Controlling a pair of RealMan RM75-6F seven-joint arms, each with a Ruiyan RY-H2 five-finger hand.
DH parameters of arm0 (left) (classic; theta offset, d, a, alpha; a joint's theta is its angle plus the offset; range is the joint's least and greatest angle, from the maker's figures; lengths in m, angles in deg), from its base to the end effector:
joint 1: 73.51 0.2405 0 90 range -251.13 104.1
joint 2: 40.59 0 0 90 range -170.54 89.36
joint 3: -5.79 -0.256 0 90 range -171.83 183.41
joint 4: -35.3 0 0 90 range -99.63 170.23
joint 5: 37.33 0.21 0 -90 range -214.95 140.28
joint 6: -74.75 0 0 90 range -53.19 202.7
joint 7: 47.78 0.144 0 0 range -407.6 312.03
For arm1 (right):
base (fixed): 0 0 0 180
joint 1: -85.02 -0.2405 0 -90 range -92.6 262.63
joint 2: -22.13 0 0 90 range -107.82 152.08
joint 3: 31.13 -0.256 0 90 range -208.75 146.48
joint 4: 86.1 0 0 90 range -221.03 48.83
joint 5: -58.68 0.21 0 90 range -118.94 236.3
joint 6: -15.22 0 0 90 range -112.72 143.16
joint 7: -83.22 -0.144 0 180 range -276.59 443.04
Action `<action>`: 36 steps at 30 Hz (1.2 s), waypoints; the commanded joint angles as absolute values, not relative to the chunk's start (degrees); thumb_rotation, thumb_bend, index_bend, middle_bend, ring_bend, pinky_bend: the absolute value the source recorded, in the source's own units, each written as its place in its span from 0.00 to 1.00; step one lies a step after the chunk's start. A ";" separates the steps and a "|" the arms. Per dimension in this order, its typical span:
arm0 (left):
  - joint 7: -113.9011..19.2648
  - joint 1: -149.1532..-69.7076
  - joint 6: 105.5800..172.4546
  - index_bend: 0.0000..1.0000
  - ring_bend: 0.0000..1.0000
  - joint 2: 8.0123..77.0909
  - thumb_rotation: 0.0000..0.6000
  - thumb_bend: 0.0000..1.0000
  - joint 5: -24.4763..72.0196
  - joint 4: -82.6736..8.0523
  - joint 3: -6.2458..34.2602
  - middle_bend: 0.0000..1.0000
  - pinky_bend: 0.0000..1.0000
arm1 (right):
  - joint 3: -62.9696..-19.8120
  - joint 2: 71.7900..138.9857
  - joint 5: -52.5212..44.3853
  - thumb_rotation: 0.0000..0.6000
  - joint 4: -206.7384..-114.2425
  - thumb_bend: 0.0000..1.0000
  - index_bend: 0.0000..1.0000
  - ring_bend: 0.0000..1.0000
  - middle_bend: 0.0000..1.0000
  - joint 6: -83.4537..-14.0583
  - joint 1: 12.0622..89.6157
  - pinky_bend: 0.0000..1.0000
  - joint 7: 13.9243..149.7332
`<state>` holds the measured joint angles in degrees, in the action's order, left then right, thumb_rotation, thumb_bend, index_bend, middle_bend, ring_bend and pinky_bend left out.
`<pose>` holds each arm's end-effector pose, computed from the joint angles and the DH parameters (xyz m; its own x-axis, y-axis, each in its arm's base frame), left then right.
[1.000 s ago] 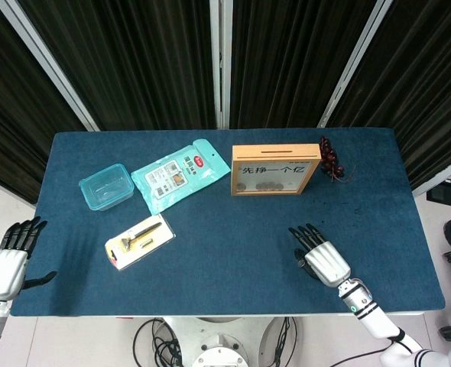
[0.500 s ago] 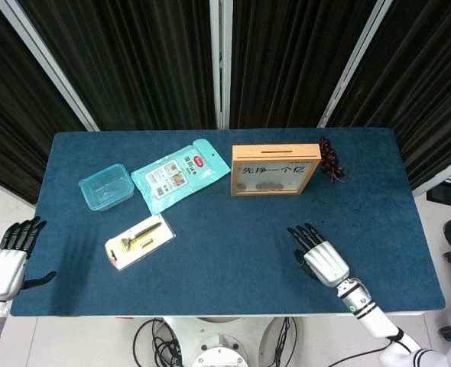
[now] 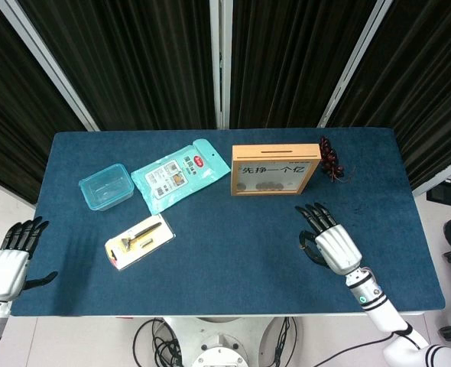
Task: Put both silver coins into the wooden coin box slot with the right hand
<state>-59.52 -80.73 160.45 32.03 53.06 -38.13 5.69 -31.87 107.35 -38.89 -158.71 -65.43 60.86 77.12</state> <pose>-0.3460 0.1882 0.1330 0.3835 0.0286 0.9231 0.9193 -0.1079 -0.3785 -0.2383 -0.2645 0.0405 0.3331 -0.0278 0.9425 -0.8252 -0.4922 0.2772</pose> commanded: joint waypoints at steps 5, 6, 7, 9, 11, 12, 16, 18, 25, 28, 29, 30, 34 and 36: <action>-58.25 -80.80 160.37 0.00 0.00 31.77 1.00 0.00 53.55 -39.33 5.37 0.00 0.00 | -45.55 92.53 -30.77 1.00 -180.75 0.38 0.80 0.00 0.07 -65.28 55.87 0.00 79.79; -57.93 -80.83 160.41 0.00 0.00 31.69 1.00 0.00 53.75 -39.62 5.28 0.00 0.00 | -47.43 91.49 -28.00 1.00 -182.77 0.38 0.80 0.00 0.07 -63.39 54.83 0.00 80.11; -57.69 -80.85 160.47 0.00 0.00 31.63 1.00 0.00 53.89 -39.87 5.24 0.00 0.00 | -48.80 90.84 -25.87 1.00 -183.99 0.38 0.80 0.00 0.07 -61.87 53.95 0.00 80.46; -57.24 -80.84 160.70 0.00 0.00 31.48 1.00 0.00 54.14 -40.47 5.20 0.00 0.00 | -51.92 90.02 -20.18 1.00 -185.65 0.38 0.80 0.00 0.07 -58.33 51.76 0.00 82.46; -56.95 -80.80 160.89 0.00 0.00 31.38 1.00 0.00 54.27 -40.97 5.18 0.00 0.00 | -54.63 90.01 -13.91 1.00 -186.57 0.38 0.80 0.00 0.06 -54.85 49.38 0.00 84.94; -56.86 -80.80 160.89 0.00 0.00 31.36 1.00 0.00 54.28 -41.14 5.17 0.00 0.00 | -55.58 90.09 -11.26 1.00 -186.74 0.38 0.80 0.00 0.05 -53.39 48.32 0.00 86.10; -56.54 -80.95 160.23 0.00 0.00 31.15 1.00 0.00 53.90 -42.01 5.18 0.00 0.00 | -58.68 91.32 0.79 1.00 -187.02 0.38 0.80 0.00 0.05 -48.50 43.69 0.00 92.16; -56.27 -81.12 159.88 0.00 0.00 30.81 1.00 0.00 53.88 -42.59 5.16 0.00 0.00 | -59.75 91.91 7.77 1.00 -187.37 0.38 0.80 0.00 0.05 -46.55 41.19 0.00 95.63; -56.13 -81.22 159.95 0.00 0.00 30.16 1.00 0.00 53.93 -43.41 5.28 0.00 0.00 | -61.78 93.89 27.71 1.00 -185.72 0.38 0.80 0.00 0.04 -45.40 33.11 0.00 106.53; -56.24 -81.12 159.90 0.00 0.00 30.11 1.00 0.00 53.78 -43.39 5.22 0.00 0.00 | -62.13 93.75 36.47 1.00 -185.08 0.41 0.80 0.00 0.05 -45.20 29.90 0.00 110.66; -56.43 -81.08 159.86 0.00 0.00 30.05 1.00 0.00 53.68 -43.46 5.22 0.00 0.00 | -62.16 93.61 39.09 1.00 -184.99 0.43 0.80 0.00 0.04 -45.08 28.97 0.00 111.88; -56.83 -81.04 159.74 0.00 0.00 29.94 1.00 0.00 53.53 -43.66 5.19 0.00 0.00 | -62.28 93.41 42.18 1.00 -184.83 0.44 0.80 0.00 0.04 -44.81 27.84 0.00 113.14; -57.46 -80.96 159.65 0.00 0.00 29.65 1.00 0.00 53.44 -43.74 5.11 0.00 0.00 | -61.61 93.20 46.91 1.00 -183.35 0.45 0.80 0.00 0.04 -44.34 25.20 0.00 115.91; -57.62 -80.92 159.69 0.00 0.00 29.56 1.00 0.00 53.46 -43.73 5.09 0.00 0.00 | -61.14 93.24 48.55 1.00 -182.46 0.45 0.80 0.00 0.04 -44.00 24.35 0.00 116.62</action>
<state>-57.60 -80.93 159.68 29.58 53.45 -43.73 5.10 -61.34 93.22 46.61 -183.66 -44.73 25.87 115.11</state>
